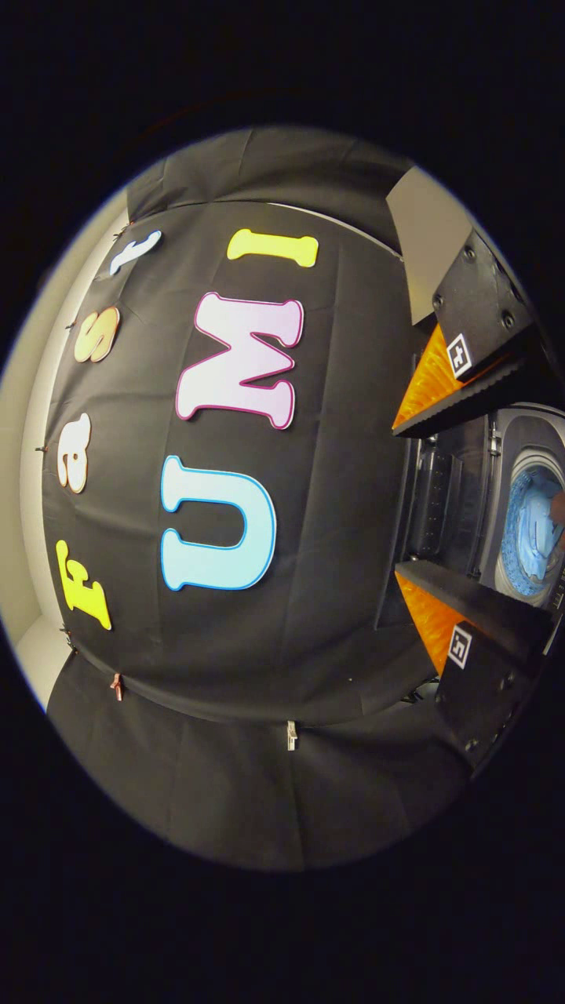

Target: Put the clothes into the washing machine and then close the washing machine lid.

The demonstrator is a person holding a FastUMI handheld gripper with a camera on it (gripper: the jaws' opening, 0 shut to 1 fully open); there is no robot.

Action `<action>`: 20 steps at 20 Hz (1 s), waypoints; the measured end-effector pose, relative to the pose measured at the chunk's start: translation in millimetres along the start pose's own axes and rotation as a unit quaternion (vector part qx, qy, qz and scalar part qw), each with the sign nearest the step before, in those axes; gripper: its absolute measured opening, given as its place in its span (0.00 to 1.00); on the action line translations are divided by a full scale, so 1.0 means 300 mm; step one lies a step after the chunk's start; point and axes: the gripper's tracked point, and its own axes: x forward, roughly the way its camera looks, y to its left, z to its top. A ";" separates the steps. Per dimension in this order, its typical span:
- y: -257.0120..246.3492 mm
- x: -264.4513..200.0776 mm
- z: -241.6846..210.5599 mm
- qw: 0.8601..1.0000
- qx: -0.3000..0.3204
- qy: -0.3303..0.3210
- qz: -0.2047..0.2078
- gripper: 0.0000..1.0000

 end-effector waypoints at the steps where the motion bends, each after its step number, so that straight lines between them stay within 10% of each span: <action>1: 0.003 0.016 0.018 1.000 0.000 -0.003 0.002 0.98; 20: -0.003 0.447 -0.092 0.999 -0.005 0.053 -0.007 0.98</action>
